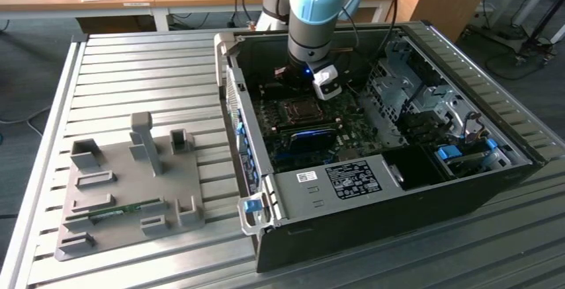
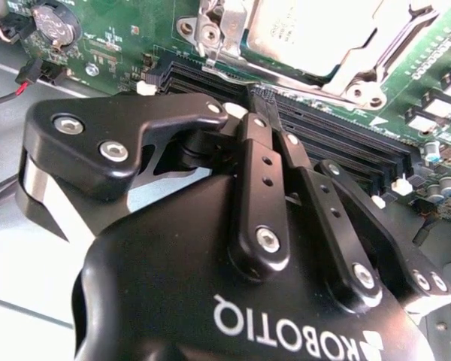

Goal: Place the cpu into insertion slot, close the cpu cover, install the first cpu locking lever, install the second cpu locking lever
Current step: 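Install the first cpu locking lever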

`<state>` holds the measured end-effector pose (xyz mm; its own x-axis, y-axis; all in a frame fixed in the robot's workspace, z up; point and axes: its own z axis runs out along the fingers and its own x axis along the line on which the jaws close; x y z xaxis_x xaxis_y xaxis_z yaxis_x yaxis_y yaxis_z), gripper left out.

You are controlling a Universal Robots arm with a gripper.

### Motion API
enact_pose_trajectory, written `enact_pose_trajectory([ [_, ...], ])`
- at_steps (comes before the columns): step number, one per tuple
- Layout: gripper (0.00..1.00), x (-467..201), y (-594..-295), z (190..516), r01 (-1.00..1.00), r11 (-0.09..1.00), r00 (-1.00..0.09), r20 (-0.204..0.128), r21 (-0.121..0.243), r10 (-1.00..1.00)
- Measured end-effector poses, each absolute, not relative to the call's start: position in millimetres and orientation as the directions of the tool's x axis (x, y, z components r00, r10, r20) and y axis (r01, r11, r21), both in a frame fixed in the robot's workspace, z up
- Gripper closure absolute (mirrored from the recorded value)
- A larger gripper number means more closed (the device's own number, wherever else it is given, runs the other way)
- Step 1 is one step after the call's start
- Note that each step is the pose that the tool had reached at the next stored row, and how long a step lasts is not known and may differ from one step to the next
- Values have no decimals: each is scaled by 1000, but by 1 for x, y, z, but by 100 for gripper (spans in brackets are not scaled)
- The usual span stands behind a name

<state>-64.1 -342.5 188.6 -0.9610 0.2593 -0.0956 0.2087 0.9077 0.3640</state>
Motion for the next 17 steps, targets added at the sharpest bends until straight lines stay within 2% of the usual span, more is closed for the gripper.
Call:
enact_pose_trajectory([
  [11,89,-64,-342,188,209,910,-961,-97,359,259],
  [17,89,-64,-342,188,209,918,-961,-103,337,256],
])
